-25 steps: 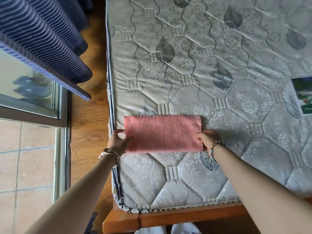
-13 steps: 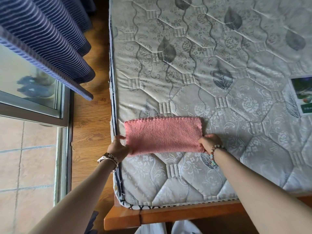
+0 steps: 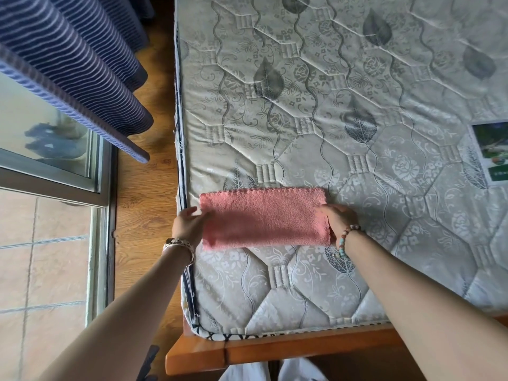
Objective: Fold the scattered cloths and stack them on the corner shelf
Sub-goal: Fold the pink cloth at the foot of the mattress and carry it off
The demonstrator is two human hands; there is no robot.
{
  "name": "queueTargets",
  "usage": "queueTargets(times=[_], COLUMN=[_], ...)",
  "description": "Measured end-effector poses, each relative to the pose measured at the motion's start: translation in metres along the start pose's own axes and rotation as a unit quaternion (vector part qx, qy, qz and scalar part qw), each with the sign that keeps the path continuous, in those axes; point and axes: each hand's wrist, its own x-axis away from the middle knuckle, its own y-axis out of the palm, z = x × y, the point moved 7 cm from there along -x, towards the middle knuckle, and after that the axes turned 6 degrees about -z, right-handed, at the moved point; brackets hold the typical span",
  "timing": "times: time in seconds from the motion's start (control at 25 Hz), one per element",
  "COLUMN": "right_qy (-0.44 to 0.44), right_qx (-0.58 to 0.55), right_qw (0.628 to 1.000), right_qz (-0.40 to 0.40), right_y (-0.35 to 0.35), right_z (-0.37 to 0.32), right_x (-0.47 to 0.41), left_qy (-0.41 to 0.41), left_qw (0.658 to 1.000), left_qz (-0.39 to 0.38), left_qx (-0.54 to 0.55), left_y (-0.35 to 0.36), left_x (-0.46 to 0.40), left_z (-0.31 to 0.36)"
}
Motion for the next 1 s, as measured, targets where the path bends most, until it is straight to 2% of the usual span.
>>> queueTargets(times=[0.08, 0.16, 0.28, 0.44, 0.48, 0.52, 0.6, 0.64, 0.68, 0.76, 0.84, 0.92, 1.0], right_qy=[0.000, -0.016, -0.036, -0.041, -0.054, -0.065, -0.058, -0.039, -0.008, 0.064, 0.095, 0.057, -0.014], right_qx=[-0.051, -0.051, -0.072, -0.054, -0.032, 0.003, 0.081, 0.111, 0.134, 0.140, 0.145, 0.163, 0.147], right_qw=[0.999, 0.998, 0.993, 0.992, 0.993, 0.993, 0.992, 0.992, 0.991, 0.984, 0.973, 0.976, 0.985], right_qz=[0.004, 0.026, 0.091, 0.102, 0.104, 0.100, 0.074, 0.051, 0.019, -0.084, -0.154, -0.131, -0.090], right_y=[0.004, 0.003, -0.005, -0.006, -0.007, -0.006, 0.000, 0.004, 0.008, 0.021, 0.029, 0.030, 0.032], right_z=[-0.008, -0.017, -0.022, -0.020, -0.020, -0.022, -0.022, -0.021, -0.018, -0.014, -0.013, -0.021, -0.037], right_x=[-0.011, -0.017, -0.023, -0.020, -0.019, -0.016, -0.008, -0.005, -0.003, 0.009, 0.022, 0.026, 0.030], left_qy=[-0.014, -0.007, 0.012, -0.007, 0.011, 0.063, 0.217, 0.277, 0.300, 0.288, 0.263, 0.238, 0.215], left_qw=[0.998, 0.997, 0.997, 0.998, 0.996, 0.986, 0.935, 0.911, 0.897, 0.867, 0.833, 0.812, 0.820], left_qz=[0.020, 0.039, 0.070, 0.066, 0.078, 0.102, 0.108, 0.061, -0.007, -0.094, -0.088, -0.078, -0.092], left_qx=[0.059, 0.060, 0.036, -0.004, -0.041, -0.112, -0.259, -0.300, -0.325, -0.395, -0.479, -0.527, -0.523], left_y=[-0.001, -0.002, -0.004, -0.002, -0.001, 0.002, 0.027, 0.050, 0.075, 0.116, 0.133, 0.137, 0.135], left_x=[-0.012, -0.018, -0.024, -0.024, -0.019, -0.012, 0.009, 0.019, 0.027, 0.036, 0.037, 0.033, 0.030], left_z=[0.005, 0.012, 0.019, 0.015, 0.017, 0.024, 0.042, 0.048, 0.049, 0.048, 0.046, 0.043, 0.043])
